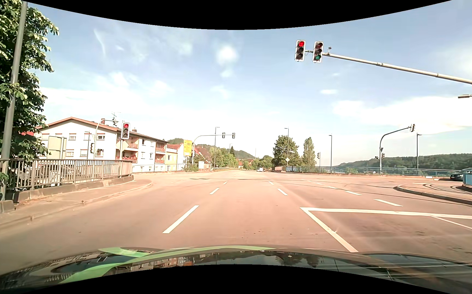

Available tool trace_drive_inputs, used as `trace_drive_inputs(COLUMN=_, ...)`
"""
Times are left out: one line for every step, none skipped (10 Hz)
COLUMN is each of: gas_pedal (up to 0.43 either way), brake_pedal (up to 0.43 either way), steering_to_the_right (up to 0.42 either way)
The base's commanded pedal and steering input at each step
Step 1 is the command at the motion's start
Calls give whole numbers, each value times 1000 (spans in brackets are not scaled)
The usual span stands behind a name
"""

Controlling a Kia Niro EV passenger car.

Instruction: Follow the waypoints while adhering to traffic rules and regulations

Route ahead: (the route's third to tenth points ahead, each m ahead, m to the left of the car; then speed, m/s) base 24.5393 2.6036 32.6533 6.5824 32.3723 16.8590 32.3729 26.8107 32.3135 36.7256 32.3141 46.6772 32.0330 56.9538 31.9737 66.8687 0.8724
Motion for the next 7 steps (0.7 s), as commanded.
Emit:
trace_drive_inputs(gas_pedal=0, brake_pedal=140, steering_to_the_right=-7)
trace_drive_inputs(gas_pedal=0, brake_pedal=152, steering_to_the_right=-7)
trace_drive_inputs(gas_pedal=0, brake_pedal=152, steering_to_the_right=-7)
trace_drive_inputs(gas_pedal=0, brake_pedal=152, steering_to_the_right=-7)
trace_drive_inputs(gas_pedal=0, brake_pedal=140, steering_to_the_right=-7)
trace_drive_inputs(gas_pedal=0, brake_pedal=134, steering_to_the_right=-7)
trace_drive_inputs(gas_pedal=0, brake_pedal=128, steering_to_the_right=-8)
